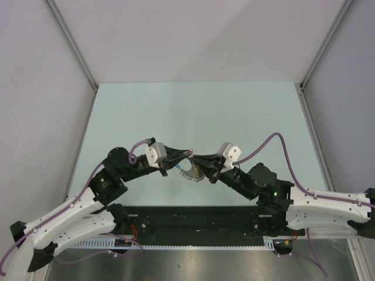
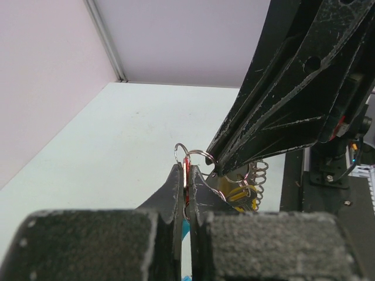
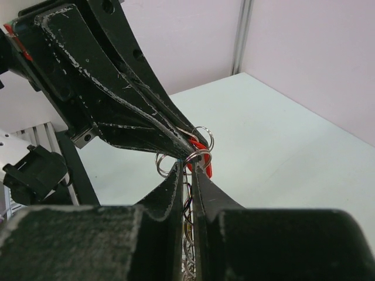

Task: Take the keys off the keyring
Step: Remove the key from the keyring.

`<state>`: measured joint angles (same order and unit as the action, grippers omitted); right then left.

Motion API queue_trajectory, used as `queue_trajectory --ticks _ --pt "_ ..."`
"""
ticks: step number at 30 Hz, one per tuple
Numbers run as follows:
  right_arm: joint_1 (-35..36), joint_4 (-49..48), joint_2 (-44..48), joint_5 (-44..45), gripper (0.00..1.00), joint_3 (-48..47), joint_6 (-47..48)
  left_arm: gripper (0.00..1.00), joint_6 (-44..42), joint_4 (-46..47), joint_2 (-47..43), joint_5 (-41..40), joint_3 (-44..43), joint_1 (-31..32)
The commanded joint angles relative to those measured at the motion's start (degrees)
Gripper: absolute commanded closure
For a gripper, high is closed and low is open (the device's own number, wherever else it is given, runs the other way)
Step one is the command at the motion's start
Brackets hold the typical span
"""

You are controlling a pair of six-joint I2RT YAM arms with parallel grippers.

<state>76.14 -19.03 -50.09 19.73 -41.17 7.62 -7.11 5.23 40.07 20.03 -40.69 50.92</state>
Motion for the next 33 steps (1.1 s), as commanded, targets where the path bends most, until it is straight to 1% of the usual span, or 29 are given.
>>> queue_trajectory --ticks 1,4,9,14,20,24,33 --pt "-2.2 -4.5 -0.2 9.9 1.0 -2.1 -1.6 1.0 -1.8 0.4 -1.0 3.2 -3.8 0.9" --pt "-2.5 -4.8 -0.5 11.7 1.0 -2.2 -2.8 1.0 -3.2 -1.2 -0.3 3.0 -4.8 0.9" --pt "-3.3 -5.0 -0.8 12.3 1.0 -2.1 -4.1 1.0 -6.9 -4.2 0.3 2.8 -7.2 1.0" --pt "-4.2 -5.6 -1.4 12.9 1.0 -1.9 -5.1 1.0 -10.2 -8.2 1.0 6.1 -8.6 1.0" --pt "-5.6 -5.1 -1.3 14.6 1.0 -1.9 -7.4 1.0 -11.8 -10.8 2.3 9.1 -9.1 1.4" --pt "-7.1 -4.4 -1.2 11.7 1.0 -2.0 -9.7 1.0 -12.1 -12.0 3.3 9.1 -9.4 1.8" --pt "-7.5 -4.4 -1.3 13.2 1.0 -2.0 -11.4 1.0 -14.3 -15.0 3.8 9.1 -9.6 3.2"
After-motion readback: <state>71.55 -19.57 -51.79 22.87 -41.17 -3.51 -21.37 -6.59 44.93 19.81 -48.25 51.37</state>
